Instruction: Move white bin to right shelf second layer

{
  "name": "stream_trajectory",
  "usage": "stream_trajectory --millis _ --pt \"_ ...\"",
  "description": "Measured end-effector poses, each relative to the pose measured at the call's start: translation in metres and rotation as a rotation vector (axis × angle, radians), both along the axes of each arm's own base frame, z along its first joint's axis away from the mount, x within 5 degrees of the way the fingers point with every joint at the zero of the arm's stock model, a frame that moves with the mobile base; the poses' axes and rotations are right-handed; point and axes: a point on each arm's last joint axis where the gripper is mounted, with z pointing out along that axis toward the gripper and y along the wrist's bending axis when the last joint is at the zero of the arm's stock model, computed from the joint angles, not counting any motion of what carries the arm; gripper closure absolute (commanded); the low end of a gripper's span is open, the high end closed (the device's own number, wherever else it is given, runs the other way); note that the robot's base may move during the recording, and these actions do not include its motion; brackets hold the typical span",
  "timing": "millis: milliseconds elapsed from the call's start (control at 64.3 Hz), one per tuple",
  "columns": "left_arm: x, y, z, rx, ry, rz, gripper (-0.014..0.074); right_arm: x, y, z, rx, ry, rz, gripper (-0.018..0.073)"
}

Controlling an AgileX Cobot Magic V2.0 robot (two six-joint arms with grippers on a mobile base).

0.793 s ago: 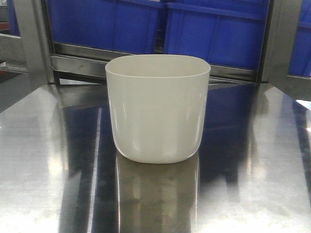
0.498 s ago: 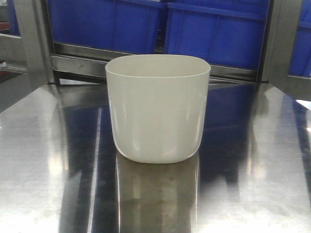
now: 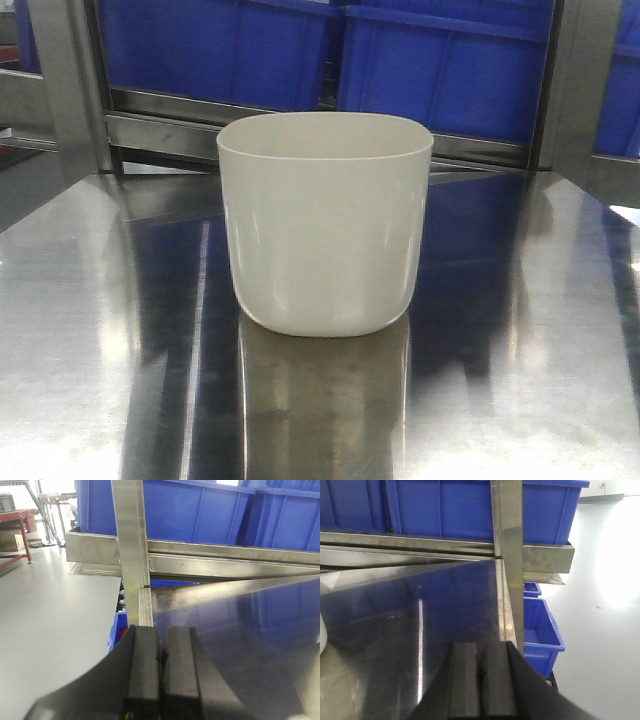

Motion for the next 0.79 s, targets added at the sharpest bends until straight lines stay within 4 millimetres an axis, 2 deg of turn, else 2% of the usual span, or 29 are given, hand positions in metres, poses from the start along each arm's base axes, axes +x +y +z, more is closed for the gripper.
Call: stream_trajectory --millis 793 --pt "0.0 0.0 0.0 0.0 0.0 0.0 0.0512 0.0 0.0 0.0 0.0 0.0 0.0 0.0526"
